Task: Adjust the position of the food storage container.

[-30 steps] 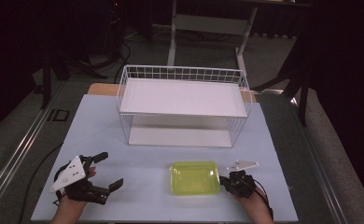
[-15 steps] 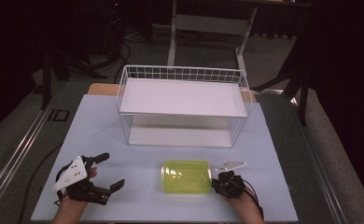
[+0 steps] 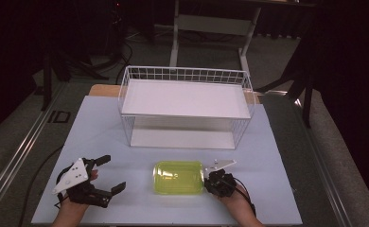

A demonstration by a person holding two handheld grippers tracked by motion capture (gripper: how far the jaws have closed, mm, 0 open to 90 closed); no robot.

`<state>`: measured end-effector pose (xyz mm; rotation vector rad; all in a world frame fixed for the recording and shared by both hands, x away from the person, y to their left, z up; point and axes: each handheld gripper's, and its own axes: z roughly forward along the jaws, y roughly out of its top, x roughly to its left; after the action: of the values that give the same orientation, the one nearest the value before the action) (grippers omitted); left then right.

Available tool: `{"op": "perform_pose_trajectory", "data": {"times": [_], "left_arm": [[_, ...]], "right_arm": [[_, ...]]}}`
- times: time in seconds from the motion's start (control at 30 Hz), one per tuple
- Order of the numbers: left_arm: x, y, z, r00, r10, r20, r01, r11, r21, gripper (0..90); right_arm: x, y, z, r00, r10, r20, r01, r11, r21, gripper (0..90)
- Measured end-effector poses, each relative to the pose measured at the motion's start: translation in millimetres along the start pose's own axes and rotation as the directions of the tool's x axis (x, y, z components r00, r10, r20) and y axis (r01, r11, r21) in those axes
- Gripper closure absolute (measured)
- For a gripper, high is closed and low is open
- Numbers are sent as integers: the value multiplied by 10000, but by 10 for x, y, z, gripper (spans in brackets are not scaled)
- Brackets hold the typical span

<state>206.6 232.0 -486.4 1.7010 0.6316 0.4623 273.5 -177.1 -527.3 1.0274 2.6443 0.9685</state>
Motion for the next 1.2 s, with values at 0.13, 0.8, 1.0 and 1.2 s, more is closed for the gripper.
{"op": "perform_pose_trajectory", "data": {"times": [0.13, 0.8, 1.0, 1.2], "left_arm": [[0, 0, 0, 10000, -7, 24, 7, 10000, -11, 4], [-127, 78, 47, 9998, 191, -96, -191, 9998, -2, 4], [-213, 119, 154, 9966, 168, 811, -219, 9978, 628, 4], [-205, 175, 226, 9933, -383, 1087, 278, 9949, 967, 5]], "right_arm": [[9, 37, 41, 10000, -83, -32, 83, 9999, 77, 899], [-33, -29, -472, 9877, -158, 1556, 397, 9876, -1519, 465], [86, 0, -631, 9974, -132, 714, 284, 9758, -2168, 142], [208, 94, -687, 9833, -264, 1802, 802, 9511, -2984, 121]]}}
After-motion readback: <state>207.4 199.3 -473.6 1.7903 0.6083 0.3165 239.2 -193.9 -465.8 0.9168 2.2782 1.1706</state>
